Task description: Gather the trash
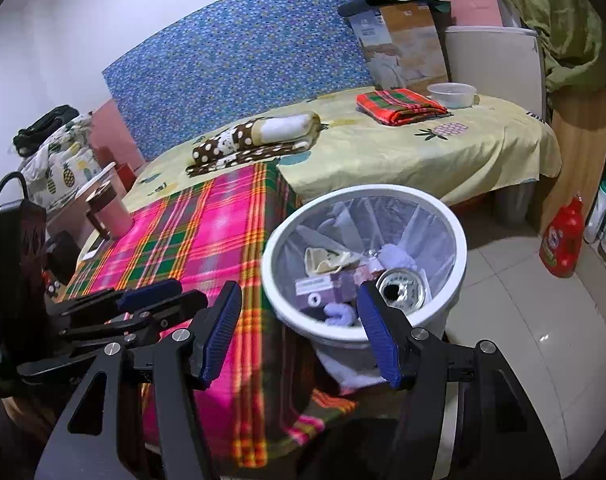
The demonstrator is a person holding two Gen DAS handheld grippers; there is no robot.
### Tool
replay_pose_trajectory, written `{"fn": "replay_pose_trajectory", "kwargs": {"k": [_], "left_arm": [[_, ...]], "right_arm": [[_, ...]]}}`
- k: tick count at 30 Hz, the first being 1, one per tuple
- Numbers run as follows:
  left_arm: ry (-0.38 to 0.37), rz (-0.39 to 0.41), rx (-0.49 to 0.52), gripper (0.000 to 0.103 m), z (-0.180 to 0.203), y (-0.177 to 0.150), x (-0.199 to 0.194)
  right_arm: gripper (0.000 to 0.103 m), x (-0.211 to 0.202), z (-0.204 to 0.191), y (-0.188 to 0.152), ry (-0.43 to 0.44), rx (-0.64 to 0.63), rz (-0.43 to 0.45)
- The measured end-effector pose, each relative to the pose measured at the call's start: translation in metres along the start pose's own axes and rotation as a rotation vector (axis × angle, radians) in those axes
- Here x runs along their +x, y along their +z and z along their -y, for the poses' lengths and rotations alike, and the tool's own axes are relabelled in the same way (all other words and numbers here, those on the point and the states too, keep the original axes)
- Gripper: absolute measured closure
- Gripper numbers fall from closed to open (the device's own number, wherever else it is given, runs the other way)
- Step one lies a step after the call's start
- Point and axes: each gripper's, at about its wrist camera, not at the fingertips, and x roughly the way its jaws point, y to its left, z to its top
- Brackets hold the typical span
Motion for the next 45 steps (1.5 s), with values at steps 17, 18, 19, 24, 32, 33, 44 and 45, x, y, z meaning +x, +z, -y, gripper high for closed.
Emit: {"fn": "replay_pose_trajectory", "kwargs": {"k": [17, 18, 19, 24, 32, 33, 44, 45], "left_arm": [[0.08, 0.058, -0.035, 0.059, -0.015, -0.032, -0.049], [0.086, 0.059, -0.036, 0.059, -0.015, -0.034, -0.051], [0.091, 0.059, -0.037, 0.059, -0.015, -0.035, -0.052], [0.093, 0.049, -0.037, 0.059, -0.016, -0.04, -0.053], [0.095, 0.046, -0.037, 0.059, -0.016, -0.043, -0.052], [0.096, 0.045, -0.037, 0.059, -0.016, -0.043, -0.052], [0.095, 0.04, -0.038, 0.059, -0.015, -0.046, -0.049], [0.096, 0.039, -0.038, 0.059, -0.015, -0.046, -0.049]], "right_arm": [[0.041, -0.024, -0.034, -0.027, -0.025, -0.089, 0.001], [0.041, -0.026, -0.035, -0.028, -0.026, -0.091, 0.003], [0.041, -0.027, -0.036, -0.029, -0.027, -0.092, 0.005], [0.041, -0.029, -0.039, -0.033, -0.027, -0.094, 0.007], [0.041, -0.031, -0.04, -0.035, -0.027, -0.093, 0.01], [0.041, -0.03, -0.04, -0.035, -0.026, -0.092, 0.01], [0.041, -0.031, -0.038, -0.035, -0.029, -0.087, 0.01], [0.041, -0.031, -0.038, -0.035, -0.03, -0.087, 0.009]]}}
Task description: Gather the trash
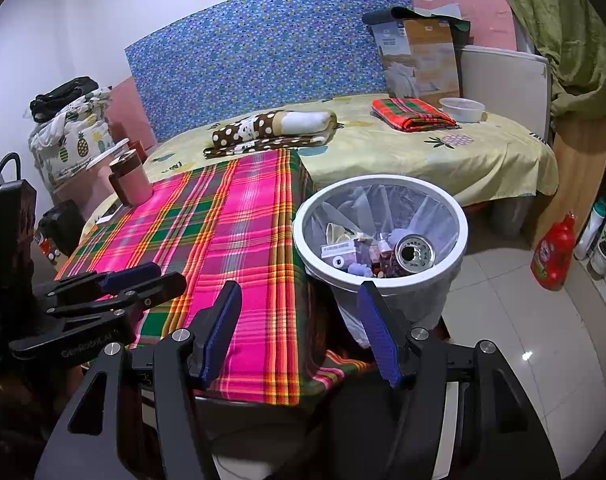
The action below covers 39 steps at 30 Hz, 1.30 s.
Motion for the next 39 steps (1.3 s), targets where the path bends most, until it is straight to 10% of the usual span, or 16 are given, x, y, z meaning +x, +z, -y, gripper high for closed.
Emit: {"fn": "replay_pose_trajectory", "kwargs": {"k": [39], "left_arm": [[0.018, -0.01, 0.001, 0.058, -0.0028, 0.0001, 0.0005]], "right_arm": [[0.041, 0.001, -0.0026, -0.0013, 0.002, 0.001, -0.01]]}}
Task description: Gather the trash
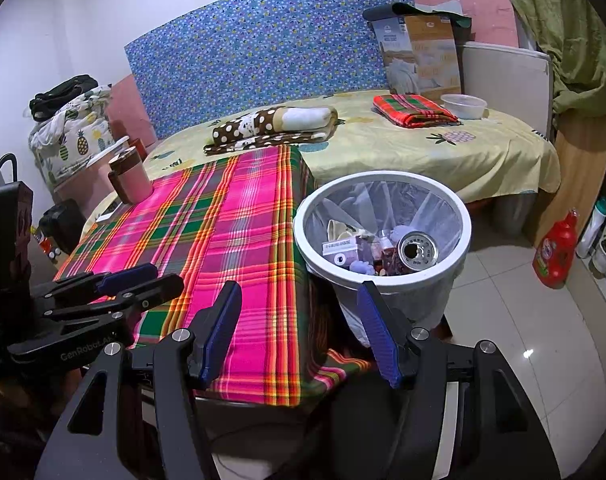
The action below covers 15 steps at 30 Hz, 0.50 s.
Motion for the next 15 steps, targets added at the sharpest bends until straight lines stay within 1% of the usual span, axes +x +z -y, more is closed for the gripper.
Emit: {"fn": "replay_pose_trajectory", "kwargs": {"k": [15], "left_arm": [[0.004, -0.003, -0.007, 0.058, -0.0021, -0.0032, 0.0008]], "right_arm": [[0.041, 0.001, 0.0, -0.0015, 0.0, 0.001, -0.002]]}}
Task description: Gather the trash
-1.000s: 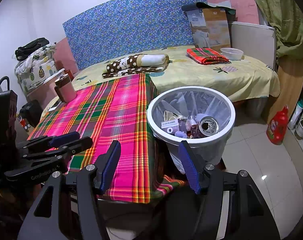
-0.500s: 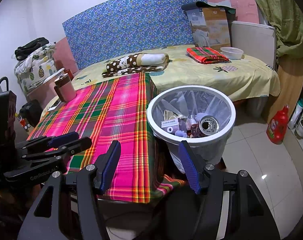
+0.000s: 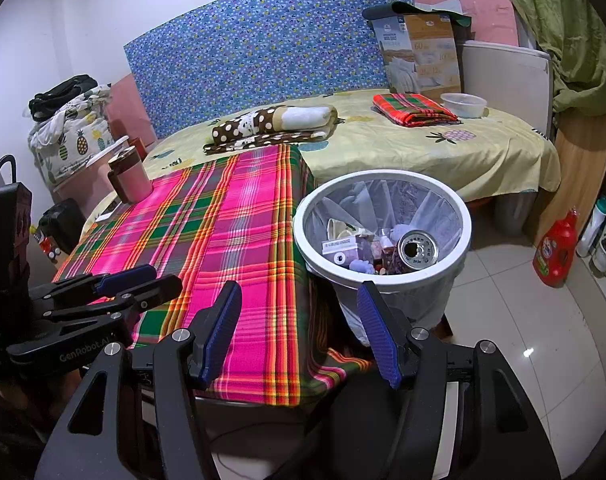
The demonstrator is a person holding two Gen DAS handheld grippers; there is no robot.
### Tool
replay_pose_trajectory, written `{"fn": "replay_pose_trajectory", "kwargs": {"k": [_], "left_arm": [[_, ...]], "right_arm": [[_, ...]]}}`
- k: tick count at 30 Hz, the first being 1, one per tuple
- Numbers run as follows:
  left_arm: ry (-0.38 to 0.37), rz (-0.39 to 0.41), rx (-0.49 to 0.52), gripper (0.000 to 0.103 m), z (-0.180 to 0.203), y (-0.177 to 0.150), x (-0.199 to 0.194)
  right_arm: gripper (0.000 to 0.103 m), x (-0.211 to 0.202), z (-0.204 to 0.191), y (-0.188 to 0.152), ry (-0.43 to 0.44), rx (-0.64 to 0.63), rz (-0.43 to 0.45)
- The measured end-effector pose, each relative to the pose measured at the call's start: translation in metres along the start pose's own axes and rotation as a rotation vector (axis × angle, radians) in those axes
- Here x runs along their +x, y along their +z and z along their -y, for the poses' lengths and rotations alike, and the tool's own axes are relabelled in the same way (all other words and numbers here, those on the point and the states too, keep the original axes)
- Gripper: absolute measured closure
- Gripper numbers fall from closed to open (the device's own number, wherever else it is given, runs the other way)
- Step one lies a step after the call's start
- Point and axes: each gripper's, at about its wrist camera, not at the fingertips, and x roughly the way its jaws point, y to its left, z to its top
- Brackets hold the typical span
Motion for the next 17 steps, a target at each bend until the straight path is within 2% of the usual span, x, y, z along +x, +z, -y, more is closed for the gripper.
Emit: {"fn": "replay_pose_trajectory", "kwargs": {"k": [17], "left_arm": [[-0.003, -0.009, 0.003, 0.058, 0.0018, -0.0035, 0.0012]], "right_arm": [[0.041, 0.0003, 0.0011, 0.0007, 0.001, 0.002, -0.002]]}}
